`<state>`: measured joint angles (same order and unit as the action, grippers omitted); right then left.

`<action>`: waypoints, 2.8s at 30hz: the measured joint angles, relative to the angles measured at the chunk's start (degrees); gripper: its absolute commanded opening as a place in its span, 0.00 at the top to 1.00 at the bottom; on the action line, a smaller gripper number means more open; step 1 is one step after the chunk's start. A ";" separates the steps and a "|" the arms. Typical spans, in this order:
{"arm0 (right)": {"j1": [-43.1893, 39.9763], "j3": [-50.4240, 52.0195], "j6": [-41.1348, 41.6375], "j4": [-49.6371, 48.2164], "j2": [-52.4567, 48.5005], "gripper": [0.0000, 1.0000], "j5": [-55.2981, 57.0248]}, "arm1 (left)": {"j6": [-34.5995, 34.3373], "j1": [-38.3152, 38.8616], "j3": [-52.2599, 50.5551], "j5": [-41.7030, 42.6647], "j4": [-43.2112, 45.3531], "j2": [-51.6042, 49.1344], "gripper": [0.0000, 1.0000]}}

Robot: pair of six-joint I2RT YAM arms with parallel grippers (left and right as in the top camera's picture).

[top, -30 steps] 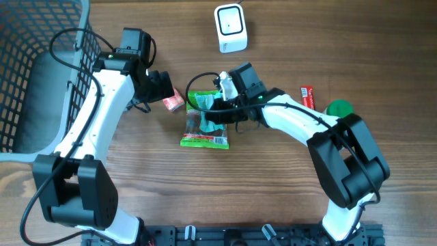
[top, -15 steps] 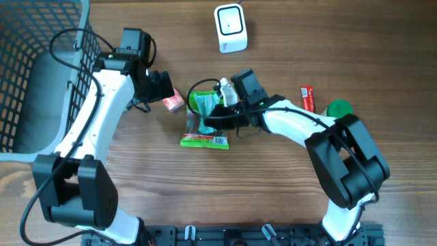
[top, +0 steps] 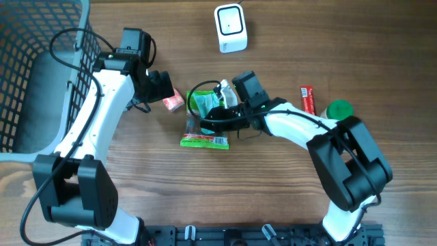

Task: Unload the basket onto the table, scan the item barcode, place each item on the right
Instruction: 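Reach right gripper to snack pile and grasp pale-green tissue pack, then pull tissue pack with right gripper out of pile to the right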

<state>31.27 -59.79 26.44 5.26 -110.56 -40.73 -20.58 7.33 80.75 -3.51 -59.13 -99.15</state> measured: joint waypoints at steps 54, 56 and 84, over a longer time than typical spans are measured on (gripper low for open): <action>7.21 1.07 5.86 -5.99 1.92 0.96 2.99 | 0.00 0.00 0.00 0.00 0.00 0.00 0.00; 7.21 1.97 4.52 -5.29 1.92 0.96 5.20 | 0.00 0.00 0.00 0.00 0.00 0.00 0.00; -3.50 1.11 -2.54 1.84 13.35 0.55 16.37 | 0.00 0.00 0.00 0.00 0.02 0.00 0.00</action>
<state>27.77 -58.67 23.90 7.09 -97.21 -24.36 -20.58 7.33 80.75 -3.51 -59.11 -99.15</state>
